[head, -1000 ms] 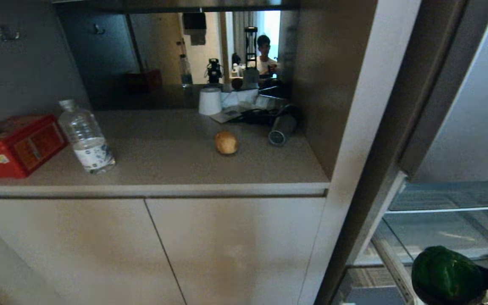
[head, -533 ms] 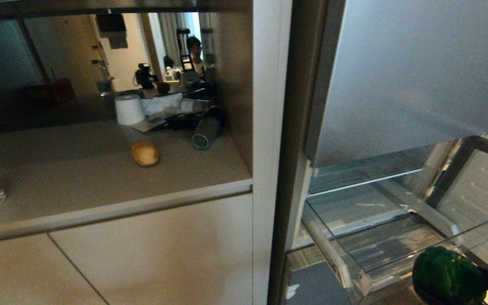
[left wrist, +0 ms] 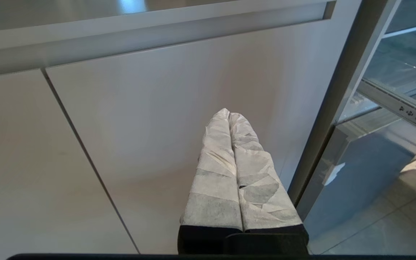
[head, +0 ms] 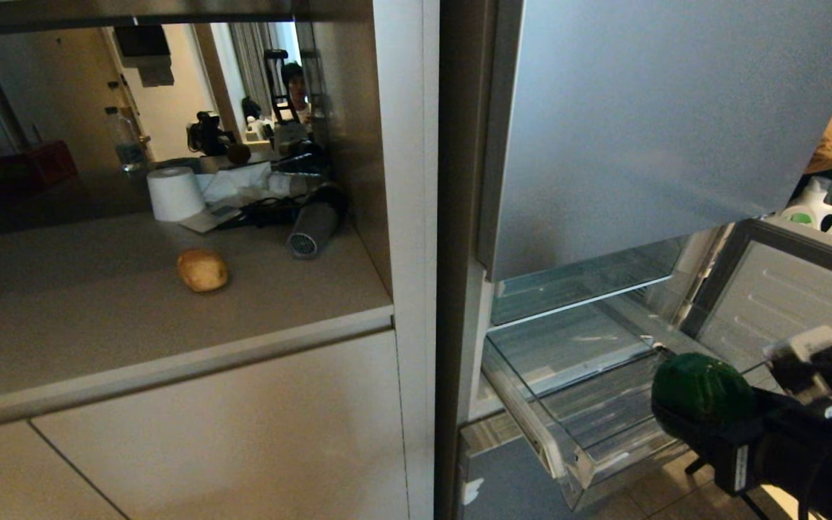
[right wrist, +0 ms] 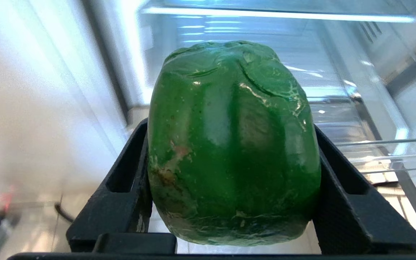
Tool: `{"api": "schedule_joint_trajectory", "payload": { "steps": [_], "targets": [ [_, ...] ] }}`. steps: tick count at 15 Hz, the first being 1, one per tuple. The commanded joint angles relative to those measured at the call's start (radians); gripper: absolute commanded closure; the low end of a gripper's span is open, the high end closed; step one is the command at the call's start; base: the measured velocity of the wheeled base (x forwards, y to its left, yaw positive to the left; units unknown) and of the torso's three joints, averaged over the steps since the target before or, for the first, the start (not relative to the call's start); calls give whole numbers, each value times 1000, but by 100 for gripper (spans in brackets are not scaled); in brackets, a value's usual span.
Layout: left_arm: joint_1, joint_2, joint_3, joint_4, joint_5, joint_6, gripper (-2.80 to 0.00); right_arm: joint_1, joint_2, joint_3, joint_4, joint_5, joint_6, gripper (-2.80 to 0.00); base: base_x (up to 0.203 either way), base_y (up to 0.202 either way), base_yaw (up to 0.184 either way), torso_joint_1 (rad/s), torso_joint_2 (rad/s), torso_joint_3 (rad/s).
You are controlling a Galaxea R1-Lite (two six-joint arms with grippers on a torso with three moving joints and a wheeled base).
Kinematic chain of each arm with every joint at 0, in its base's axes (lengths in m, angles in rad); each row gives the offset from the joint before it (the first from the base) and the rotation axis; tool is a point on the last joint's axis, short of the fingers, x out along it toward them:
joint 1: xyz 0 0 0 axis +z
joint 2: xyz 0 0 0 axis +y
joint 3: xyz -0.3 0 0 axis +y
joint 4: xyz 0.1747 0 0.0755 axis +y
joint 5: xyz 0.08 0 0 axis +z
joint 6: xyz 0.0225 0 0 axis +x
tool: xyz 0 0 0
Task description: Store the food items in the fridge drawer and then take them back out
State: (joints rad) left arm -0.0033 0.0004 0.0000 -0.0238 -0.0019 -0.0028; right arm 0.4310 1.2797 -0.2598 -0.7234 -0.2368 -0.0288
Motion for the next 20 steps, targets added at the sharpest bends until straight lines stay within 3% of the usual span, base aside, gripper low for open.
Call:
{"api": "schedule_joint_trajectory", "payload": {
  "steps": [1,4,7,14,20],
  "targets": [
    [0,0,11,-1,0,0,0,-105,162,-46,-19,42,1,0,0,0,0,0,0,0],
    [0,1,11,-1,0,0,0,-262,284,-120,-26,118,2,0,0,0,0,0,0,0],
    [0,0,11,-1,-1,0,0,-334,356,-184,22,170,4,0,0,0,0,0,0,0],
    [0,0,11,-1,0,0,0,-427,609,-392,33,211,8,0,0,0,0,0,0,0],
    [0,0,11,-1,0,0,0,-468,768,-585,162,216,3,0,0,0,0,0,0,0]
  ]
}}
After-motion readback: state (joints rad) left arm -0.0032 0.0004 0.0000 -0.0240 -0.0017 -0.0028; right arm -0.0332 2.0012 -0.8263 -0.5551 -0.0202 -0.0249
